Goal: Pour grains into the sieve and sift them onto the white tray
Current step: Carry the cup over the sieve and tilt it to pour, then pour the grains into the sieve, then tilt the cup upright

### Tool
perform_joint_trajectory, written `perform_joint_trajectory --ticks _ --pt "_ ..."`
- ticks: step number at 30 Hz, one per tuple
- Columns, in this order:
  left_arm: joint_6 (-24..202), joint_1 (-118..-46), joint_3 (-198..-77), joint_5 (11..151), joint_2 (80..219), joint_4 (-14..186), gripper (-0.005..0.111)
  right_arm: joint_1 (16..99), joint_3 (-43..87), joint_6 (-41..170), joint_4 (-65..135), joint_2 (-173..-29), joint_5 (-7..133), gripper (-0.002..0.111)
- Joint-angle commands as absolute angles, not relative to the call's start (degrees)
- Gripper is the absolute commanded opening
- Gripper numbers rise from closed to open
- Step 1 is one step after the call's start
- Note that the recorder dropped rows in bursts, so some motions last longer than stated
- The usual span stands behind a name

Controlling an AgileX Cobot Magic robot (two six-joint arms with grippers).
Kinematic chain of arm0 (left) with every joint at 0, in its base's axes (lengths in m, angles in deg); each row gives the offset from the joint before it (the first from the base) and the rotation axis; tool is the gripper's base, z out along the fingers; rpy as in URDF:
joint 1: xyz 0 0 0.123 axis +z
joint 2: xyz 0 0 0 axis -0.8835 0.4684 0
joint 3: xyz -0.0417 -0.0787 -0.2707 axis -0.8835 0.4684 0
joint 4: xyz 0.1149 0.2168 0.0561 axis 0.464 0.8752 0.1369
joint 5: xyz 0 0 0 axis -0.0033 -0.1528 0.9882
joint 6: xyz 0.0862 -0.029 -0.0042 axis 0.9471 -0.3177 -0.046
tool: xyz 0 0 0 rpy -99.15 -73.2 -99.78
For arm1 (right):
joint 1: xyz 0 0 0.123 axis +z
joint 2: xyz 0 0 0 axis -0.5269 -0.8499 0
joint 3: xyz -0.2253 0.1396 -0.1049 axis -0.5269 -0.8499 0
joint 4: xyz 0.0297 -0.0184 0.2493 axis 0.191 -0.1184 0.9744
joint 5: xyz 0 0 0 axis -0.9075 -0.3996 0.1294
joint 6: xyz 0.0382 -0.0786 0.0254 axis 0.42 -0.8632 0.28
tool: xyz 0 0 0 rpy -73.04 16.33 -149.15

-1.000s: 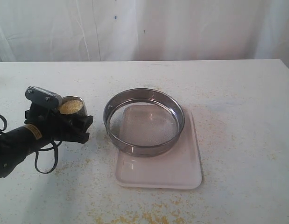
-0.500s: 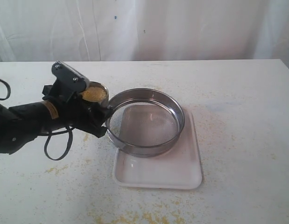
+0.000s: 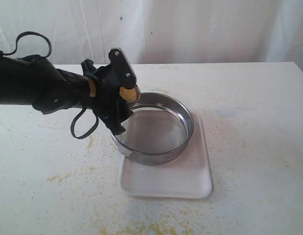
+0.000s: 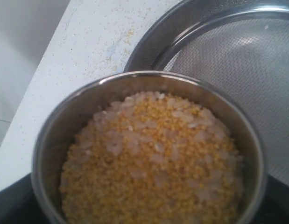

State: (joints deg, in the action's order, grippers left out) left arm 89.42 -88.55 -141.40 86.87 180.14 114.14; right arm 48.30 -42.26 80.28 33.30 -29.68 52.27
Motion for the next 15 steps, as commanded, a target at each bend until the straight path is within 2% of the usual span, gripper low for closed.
perform_joint_trajectory --ticks 1,8,15 --pt "89.5 -90.2 -148.3 79.4 182.1 122.2 0.000 47.8 -42.6 80.5 33.2 -29.4 52.7 0.000" --pt "89.8 -93.4 -154.3 69.8 186.0 134.1 0.000 47.8 -42.6 80.5 33.2 -29.4 52.7 0.000" --pt "95.2 -96.1 -155.5 62.9 188.3 144.5 0.000 47.8 -42.6 80.5 33.2 -29.4 52.7 0.000"
